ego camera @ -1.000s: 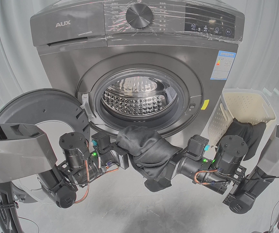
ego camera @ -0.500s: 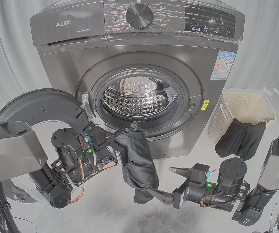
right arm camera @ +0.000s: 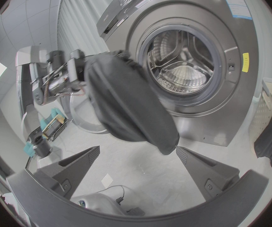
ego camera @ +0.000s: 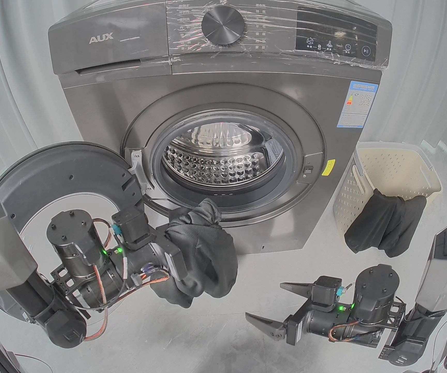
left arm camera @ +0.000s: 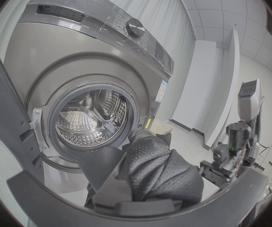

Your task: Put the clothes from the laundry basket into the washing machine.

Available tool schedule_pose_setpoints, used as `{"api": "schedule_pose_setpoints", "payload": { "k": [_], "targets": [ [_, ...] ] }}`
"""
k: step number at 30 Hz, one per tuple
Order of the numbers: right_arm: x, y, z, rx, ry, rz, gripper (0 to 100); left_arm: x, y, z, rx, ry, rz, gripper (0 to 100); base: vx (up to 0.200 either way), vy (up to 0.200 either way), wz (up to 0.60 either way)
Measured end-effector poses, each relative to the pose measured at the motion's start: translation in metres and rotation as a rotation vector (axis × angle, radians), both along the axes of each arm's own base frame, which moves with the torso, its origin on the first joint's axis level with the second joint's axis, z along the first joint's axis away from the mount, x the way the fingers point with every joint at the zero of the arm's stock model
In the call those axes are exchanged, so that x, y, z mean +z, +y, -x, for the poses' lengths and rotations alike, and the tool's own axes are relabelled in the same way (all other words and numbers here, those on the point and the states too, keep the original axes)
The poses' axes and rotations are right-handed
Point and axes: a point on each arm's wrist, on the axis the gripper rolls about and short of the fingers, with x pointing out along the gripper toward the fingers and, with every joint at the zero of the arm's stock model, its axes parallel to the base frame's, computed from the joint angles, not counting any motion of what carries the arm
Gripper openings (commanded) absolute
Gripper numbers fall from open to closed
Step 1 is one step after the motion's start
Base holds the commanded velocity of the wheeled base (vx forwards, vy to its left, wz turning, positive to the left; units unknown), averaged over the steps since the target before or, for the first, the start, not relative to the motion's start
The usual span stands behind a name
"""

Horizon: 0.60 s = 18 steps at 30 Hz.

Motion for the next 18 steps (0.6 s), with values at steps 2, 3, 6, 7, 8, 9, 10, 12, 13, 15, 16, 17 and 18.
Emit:
{"api": "schedule_pose_setpoints", "payload": {
  "k": [2,3,6,7,8,9,10,12,13,15,16,17,18],
  "targets": [
    [0.002,-0.001,-0.004,-0.043,-0.011,-0.010,100,0.002,0.003,0.008,-0.008,0.003,-0.003,0,0.000,0.000,0.00],
    [0.003,-0.002,-0.006,-0.066,-0.013,-0.014,100,0.003,0.004,0.013,-0.012,0.002,-0.004,0,0.000,0.000,0.00],
    [0.006,-0.006,-0.013,-0.127,-0.021,-0.030,100,0.007,0.010,0.025,-0.016,-0.001,-0.005,0,0.000,0.000,0.00],
    [0.006,-0.007,-0.014,-0.134,-0.023,-0.033,100,0.007,0.011,0.026,-0.013,-0.001,-0.006,0,0.000,0.000,0.00],
    [0.008,-0.009,-0.015,-0.144,-0.026,-0.037,100,0.009,0.012,0.027,-0.008,-0.004,-0.004,0,0.000,0.000,0.00],
    [0.012,-0.013,-0.018,-0.166,-0.038,-0.049,100,0.010,0.014,0.029,0.009,-0.006,-0.004,0,0.000,0.000,0.00],
    [0.013,-0.015,-0.019,-0.172,-0.041,-0.053,100,0.010,0.015,0.030,0.018,-0.007,-0.003,0,0.000,0.000,0.00],
    [0.019,-0.023,-0.022,-0.204,-0.057,-0.065,100,0.011,0.017,0.032,0.036,-0.007,-0.004,0,0.000,0.000,0.00],
    [0.022,-0.028,-0.025,-0.223,-0.066,-0.071,100,0.011,0.018,0.033,0.045,-0.005,-0.005,0,0.000,0.000,0.00],
    [0.028,-0.036,-0.028,-0.257,-0.084,-0.083,100,0.010,0.020,0.035,0.053,-0.001,-0.008,0,0.000,0.000,0.00],
    [0.030,-0.040,-0.030,-0.275,-0.091,-0.088,100,0.010,0.021,0.036,0.056,0.001,-0.011,0,0.000,0.000,0.00],
    [0.032,-0.044,-0.032,-0.290,-0.097,-0.093,100,0.009,0.021,0.038,0.058,0.004,-0.014,0,0.000,0.000,0.00],
    [0.034,-0.047,-0.033,-0.301,-0.102,-0.098,100,0.008,0.021,0.038,0.061,0.005,-0.016,0,0.000,0.000,0.00]
  ]
}}
